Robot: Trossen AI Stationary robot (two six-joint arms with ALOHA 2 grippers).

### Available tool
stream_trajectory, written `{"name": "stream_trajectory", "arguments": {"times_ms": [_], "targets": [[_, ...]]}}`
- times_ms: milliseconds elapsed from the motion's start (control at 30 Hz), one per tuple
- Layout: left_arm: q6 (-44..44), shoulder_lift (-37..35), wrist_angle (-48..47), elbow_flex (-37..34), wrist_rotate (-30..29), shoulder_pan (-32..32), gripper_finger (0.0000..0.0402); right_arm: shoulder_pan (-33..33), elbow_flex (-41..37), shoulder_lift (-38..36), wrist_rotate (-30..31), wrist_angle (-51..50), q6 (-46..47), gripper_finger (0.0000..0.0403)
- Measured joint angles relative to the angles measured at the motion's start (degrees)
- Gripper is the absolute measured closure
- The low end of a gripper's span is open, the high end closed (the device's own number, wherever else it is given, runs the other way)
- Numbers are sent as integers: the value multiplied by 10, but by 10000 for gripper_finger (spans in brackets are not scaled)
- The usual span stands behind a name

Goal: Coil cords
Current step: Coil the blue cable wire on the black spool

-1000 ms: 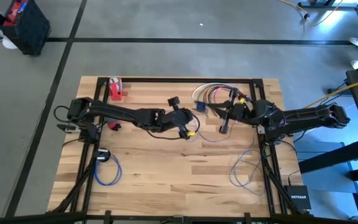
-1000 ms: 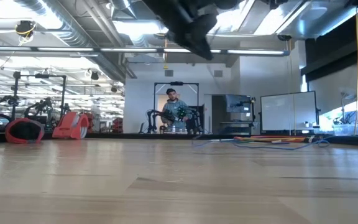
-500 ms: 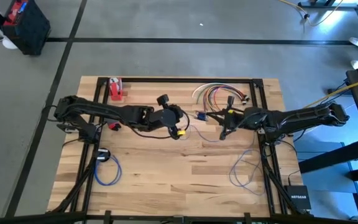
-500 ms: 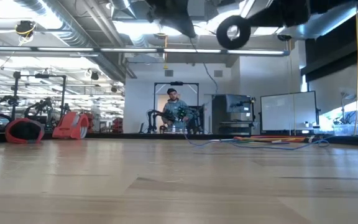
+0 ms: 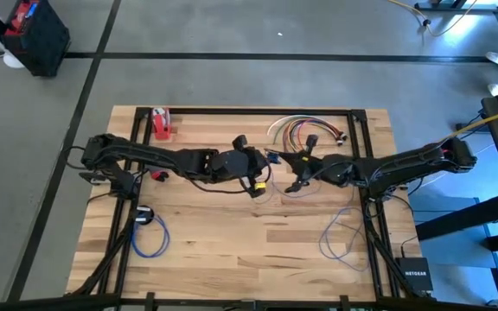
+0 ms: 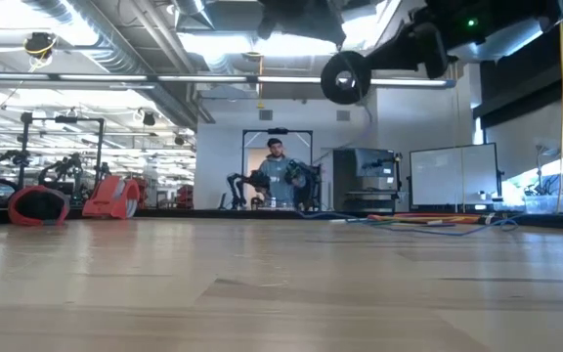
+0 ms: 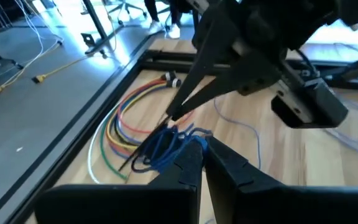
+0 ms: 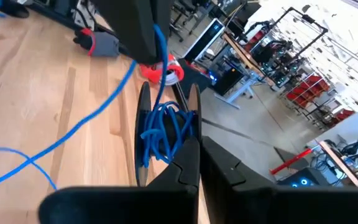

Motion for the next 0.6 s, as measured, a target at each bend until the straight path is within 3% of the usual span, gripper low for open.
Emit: {"name": "stream_trajectory", "arguments": {"times_ms": [600], "targets": [[10, 41, 70, 0, 2, 0, 383, 0, -1, 8, 18, 143, 2, 395]]}}
